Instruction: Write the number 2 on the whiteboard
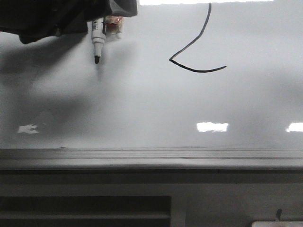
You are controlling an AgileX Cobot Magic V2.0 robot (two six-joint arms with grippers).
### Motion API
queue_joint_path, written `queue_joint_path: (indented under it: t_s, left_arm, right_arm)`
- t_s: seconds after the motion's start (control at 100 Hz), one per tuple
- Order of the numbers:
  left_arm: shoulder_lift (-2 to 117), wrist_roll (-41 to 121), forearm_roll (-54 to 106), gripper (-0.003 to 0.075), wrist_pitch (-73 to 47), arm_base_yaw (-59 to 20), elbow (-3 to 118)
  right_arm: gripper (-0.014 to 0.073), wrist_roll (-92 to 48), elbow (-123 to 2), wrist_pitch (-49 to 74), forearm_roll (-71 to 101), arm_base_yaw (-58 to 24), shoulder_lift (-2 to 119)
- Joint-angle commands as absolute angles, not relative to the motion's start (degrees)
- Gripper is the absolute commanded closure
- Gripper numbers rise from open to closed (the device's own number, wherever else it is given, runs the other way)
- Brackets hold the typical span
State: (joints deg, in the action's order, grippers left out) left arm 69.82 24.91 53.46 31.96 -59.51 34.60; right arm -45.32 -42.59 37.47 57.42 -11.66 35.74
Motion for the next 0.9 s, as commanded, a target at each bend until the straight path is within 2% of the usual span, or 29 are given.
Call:
queue_joint_path:
  t_s: [0.0,0.07,0.14,0.19,0.25,0.3,0.31,0.33,0.38,0.41,0.52,0.76,0.89]
  left_arm:
    - [64.67,30.12,53.10,0.0190,34.06,-59.23,36.01]
    - [60.14,37.42,53.49,0.0195,31.05,-59.23,36.01]
    - [55.49,45.77,53.61,0.0216,28.75,-59.23,35.90]
    - [52.45,50.95,53.91,0.0253,27.56,-59.23,35.90]
    - [48.96,56.28,55.22,0.0331,26.28,-59.23,35.90]
    - [45.89,60.36,56.26,0.0447,24.50,-59.23,35.90]
    - [45.50,61.19,56.56,0.0482,24.27,-59.23,35.90]
    - [44.38,61.97,57.05,0.0519,23.50,-59.23,35.90]
    - [41.68,64.05,57.56,0.0680,21.33,-59.23,35.63]
    - [39.77,64.44,57.43,0.0739,19.94,-59.23,35.32]
    - [33.95,64.56,57.30,0.0741,15.92,-59.23,32.97]
    - [19.04,64.29,57.94,0.0741,14.03,-59.23,22.03]
    - [11.28,64.08,61.79,0.0740,14.10,-59.23,15.90]
  right_arm:
    - [0.0201,-43.61,-43.90,31.70,57.93,-11.33,35.06]
    - [0.0225,-40.80,-43.90,29.10,54.95,-11.33,34.15]
    - [0.0295,-39.37,-43.90,28.18,52.26,-11.33,33.24]
    - [0.0370,-39.23,-43.61,28.21,51.07,-11.33,32.61]
    - [0.0509,-39.23,-42.52,27.97,50.94,-11.33,31.48]
    - [0.0661,-39.23,-40.86,26.53,50.70,-11.33,29.66]
    - [0.0670,-39.10,-40.60,25.81,50.70,-11.33,29.05]
    - [0.0659,-39.10,-39.71,24.76,50.70,-11.33,28.05]
    - [0.0638,-39.10,-37.34,21.92,50.70,-11.33,25.14]
    - [0.0640,-39.20,-35.85,20.32,50.70,-11.33,23.19]
    - [0.0641,-39.79,-29.52,16.79,49.99,-11.33,14.47]
    - [0.0641,-40.53,-17.14,18.39,49.91,-11.33,-1.66]
    - [0.0641,-40.53,-14.04,20.84,49.91,-11.33,-0.90]
